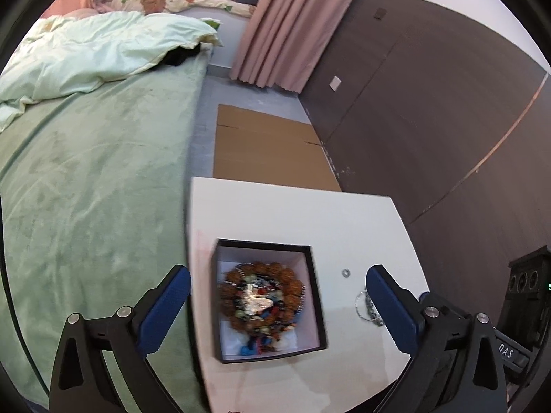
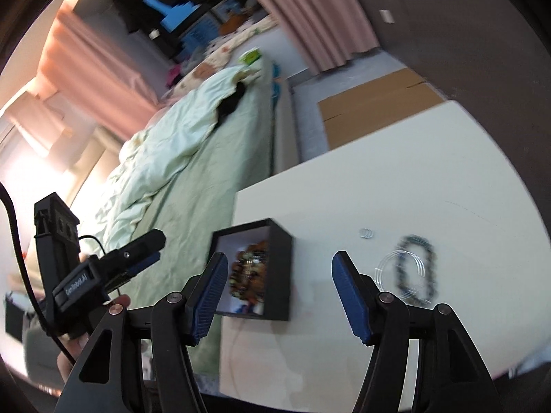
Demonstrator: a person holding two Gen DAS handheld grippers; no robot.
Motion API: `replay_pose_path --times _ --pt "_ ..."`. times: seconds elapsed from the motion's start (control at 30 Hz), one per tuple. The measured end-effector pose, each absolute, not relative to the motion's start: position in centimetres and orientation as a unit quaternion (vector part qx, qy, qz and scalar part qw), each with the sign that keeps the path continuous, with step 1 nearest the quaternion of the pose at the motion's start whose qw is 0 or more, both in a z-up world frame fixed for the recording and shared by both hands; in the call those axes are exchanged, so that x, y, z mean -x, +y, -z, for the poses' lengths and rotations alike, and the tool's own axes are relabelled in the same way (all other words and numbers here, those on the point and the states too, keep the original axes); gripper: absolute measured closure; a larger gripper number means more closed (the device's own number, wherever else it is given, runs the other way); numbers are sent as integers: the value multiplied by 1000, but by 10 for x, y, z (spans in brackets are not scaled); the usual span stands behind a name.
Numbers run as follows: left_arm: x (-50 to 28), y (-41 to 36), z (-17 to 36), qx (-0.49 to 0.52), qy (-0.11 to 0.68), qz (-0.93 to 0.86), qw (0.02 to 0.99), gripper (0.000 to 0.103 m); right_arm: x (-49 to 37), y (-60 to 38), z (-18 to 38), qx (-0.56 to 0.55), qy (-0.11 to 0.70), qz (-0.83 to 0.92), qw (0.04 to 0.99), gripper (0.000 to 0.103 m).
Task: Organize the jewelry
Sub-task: 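Move both grippers back to the blue-grey bracelet and silver hoop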
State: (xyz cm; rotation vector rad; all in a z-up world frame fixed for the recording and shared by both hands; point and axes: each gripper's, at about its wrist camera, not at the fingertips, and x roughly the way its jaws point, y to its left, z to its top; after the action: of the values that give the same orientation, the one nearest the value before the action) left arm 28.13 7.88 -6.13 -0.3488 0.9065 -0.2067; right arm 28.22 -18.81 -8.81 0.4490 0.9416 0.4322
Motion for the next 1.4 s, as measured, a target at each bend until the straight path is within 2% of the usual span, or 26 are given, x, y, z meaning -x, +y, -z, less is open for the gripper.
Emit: replay_pose_path --times 0.1,0.17,0.33,1.17,1.4 --pt "-282 60 59 150 437 107 880 1 -273 -211 86 -212 442 -169 855 31" --pt "-281 50 56 145 437 112 881 1 -267 -225 83 -213 432 -151 863 20" --pt "-278 25 49 131 431 116 885 0 -261 -249 82 -233 424 -131 865 5" --pt "-282 -48 56 79 450 145 878 0 -245 -304 105 -233 398 -108 881 5" --pt "-288 -59 67 68 457 157 873 1 -253 -322 123 -230 419 -101 872 5"
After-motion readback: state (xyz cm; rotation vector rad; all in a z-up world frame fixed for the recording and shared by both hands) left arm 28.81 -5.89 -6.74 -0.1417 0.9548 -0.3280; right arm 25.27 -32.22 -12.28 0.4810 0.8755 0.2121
